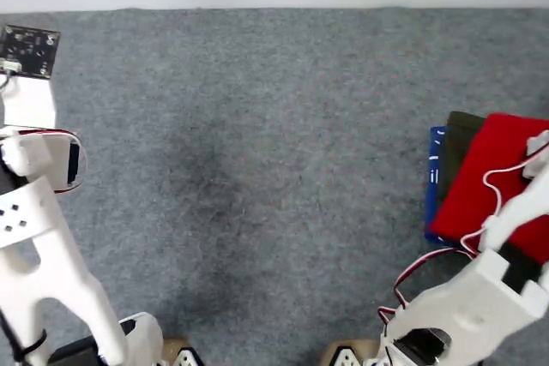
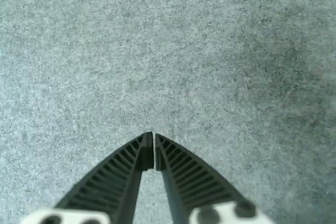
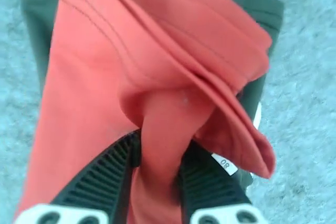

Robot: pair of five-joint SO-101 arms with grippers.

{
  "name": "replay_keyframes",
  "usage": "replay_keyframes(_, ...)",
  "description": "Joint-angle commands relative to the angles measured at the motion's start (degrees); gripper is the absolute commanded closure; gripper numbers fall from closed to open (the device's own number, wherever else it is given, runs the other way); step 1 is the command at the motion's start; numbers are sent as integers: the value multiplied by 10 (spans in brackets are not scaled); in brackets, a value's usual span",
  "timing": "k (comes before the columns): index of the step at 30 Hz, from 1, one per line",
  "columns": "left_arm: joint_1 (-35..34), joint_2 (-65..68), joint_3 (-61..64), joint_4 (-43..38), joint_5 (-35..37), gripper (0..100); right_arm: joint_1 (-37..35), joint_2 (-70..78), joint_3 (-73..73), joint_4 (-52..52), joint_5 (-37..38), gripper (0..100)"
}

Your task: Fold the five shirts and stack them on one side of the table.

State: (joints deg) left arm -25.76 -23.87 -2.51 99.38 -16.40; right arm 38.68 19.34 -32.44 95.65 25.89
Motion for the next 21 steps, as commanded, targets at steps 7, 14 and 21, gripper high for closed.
replay_keyframes(7,0,-14,-4,2,-7,986,7,-6,-5,-27,76,990)
replay_keyframes(14,-1,-14,-4,2,-7,986,7,-3,-5,-39,102,975)
replay_keyframes(21,-2,-15,-4,4,-7,986,14,-39,-6,-29,99,716)
